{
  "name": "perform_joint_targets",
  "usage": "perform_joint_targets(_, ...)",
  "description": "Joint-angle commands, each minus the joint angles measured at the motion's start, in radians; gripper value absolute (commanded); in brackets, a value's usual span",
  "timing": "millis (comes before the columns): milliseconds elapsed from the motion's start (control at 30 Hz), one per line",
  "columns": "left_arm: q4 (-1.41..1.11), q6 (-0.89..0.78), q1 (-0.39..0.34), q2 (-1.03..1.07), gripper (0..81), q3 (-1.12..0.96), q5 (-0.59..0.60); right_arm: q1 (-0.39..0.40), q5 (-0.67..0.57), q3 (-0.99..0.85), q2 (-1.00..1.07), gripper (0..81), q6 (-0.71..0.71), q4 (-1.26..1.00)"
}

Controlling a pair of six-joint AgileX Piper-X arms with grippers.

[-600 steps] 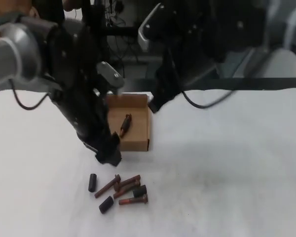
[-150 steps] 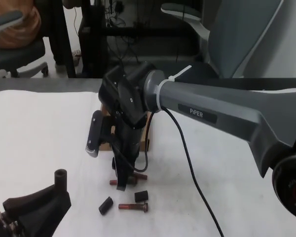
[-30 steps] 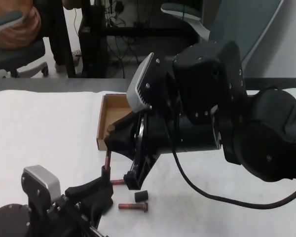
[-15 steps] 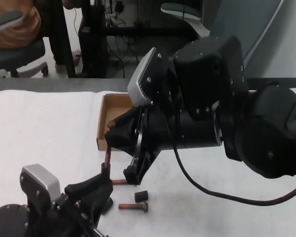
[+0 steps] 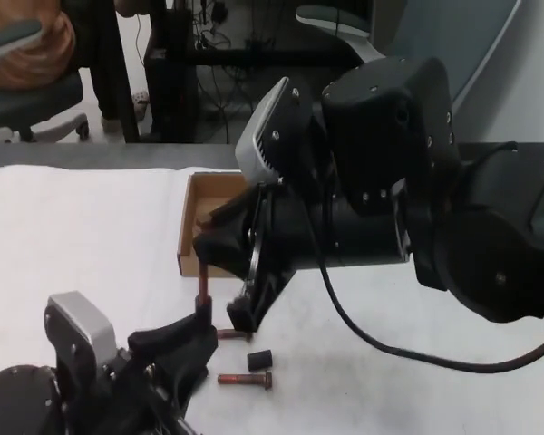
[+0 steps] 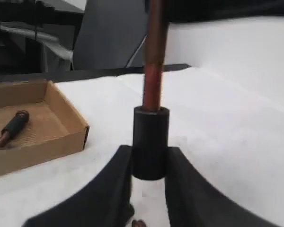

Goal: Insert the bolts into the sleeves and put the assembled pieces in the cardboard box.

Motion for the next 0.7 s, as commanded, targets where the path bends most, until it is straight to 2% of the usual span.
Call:
perform_joint_targets(0, -0.141, 0.089, -0.001, -0.006, 1.8, -0.024, 0.133, 0.003, -0.012, 0.01, 0.009, 0.4, -0.016, 0.037)
perform_joint_targets(333, -0.148, 0.089, -0.001, -0.006, 1.8, -0.024, 0.13, 0.003, -0.042, 0.012, 0.009, 0.0, -0.035, 0.076)
perform_joint_targets(367, -0.148, 0.089, -0.001, -0.006, 1.8, -0.024, 0.128, 0.003, -0.054, 0.012, 0.009, 2.2, -0.038, 0.072)
perform_joint_targets(400, -0.148, 0.089, -0.001, -0.006, 1.8, -0.024, 0.128, 0.003, -0.059, 0.012, 0.009, 6.3, -0.029, 0.065)
perform_joint_targets(433, -0.148, 0.089, -0.001, -0.006, 1.8, -0.024, 0.128, 0.003, -0.059, 0.012, 0.009, 14.3, -0.015, 0.058)
perform_joint_targets(567, -0.148, 0.089, -0.001, -0.006, 1.8, -0.024, 0.128, 0.003, -0.025, 0.012, 0.009, 56.1, 0.04, 0.052)
perform_joint_targets(600, -0.148, 0.089, -0.001, -0.006, 1.8, -0.024, 0.128, 0.003, -0.02, 0.012, 0.009, 62.7, 0.044, 0.054)
perform_joint_targets(667, -0.148, 0.092, -0.001, -0.006, 1.8, -0.024, 0.129, 0.003, -0.016, 0.012, 0.009, 66.4, 0.063, 0.055)
